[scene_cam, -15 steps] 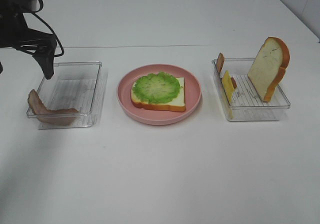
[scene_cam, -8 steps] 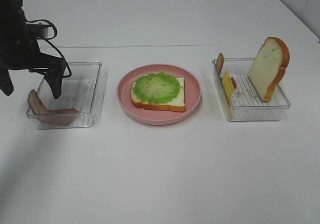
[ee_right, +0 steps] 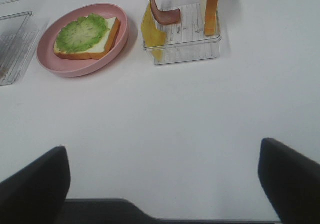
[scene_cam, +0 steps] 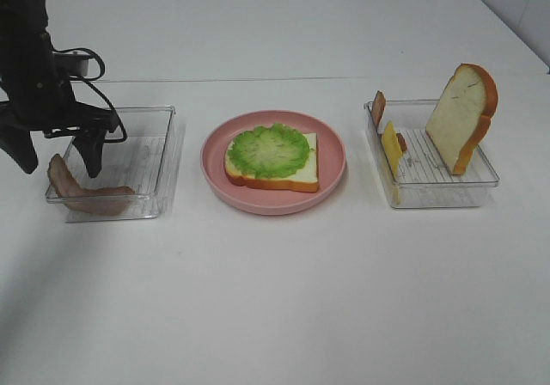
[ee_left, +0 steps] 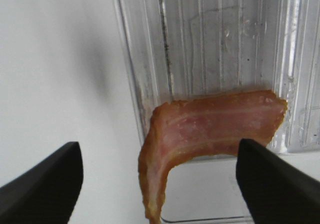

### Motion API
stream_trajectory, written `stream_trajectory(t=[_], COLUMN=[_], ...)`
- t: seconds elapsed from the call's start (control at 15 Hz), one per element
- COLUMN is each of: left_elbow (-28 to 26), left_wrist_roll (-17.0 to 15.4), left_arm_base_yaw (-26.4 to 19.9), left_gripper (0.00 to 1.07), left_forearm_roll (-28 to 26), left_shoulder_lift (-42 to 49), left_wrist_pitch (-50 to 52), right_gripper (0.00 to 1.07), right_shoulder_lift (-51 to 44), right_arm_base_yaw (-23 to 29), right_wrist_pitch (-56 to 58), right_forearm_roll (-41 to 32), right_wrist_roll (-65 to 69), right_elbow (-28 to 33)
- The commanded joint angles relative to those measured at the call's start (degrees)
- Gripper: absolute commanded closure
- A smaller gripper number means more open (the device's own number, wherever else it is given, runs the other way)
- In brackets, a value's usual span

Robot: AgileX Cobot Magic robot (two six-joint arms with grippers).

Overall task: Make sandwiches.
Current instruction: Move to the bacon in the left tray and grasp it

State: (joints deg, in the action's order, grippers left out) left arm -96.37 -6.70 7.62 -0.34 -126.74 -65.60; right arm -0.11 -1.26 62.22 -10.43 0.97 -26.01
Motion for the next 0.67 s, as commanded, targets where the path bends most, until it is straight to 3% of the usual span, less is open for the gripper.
stream_trajectory(t=[0.07,0.47,0.67], left_elbow=[0.4,0.4,0.4], left_wrist_roll=[-0.7,-0.7,-0.7], left_arm_base_yaw=[0.0,0.0,0.0], left_gripper=[0.43,0.65,0.82], left_forearm_roll=[-0.5,-0.5,-0.5], left_shoulder_lift=[-0.1,-0.1,-0.1], left_wrist_pitch=[0.0,-0.6,-1.3], right_gripper=[0.09,0.09,0.09], right_shoulder_lift=[-1.8,-1.8,-1.8], right_arm_base_yaw=[-0.2,-0.2,-0.2], right_wrist_pitch=[-0.4,-0.4,-0.4], right_forearm_roll=[0.0,0.0,0.0], right_wrist_roll=[0.3,0.3,0.3], right_elbow=[-0.2,-0.2,-0.2])
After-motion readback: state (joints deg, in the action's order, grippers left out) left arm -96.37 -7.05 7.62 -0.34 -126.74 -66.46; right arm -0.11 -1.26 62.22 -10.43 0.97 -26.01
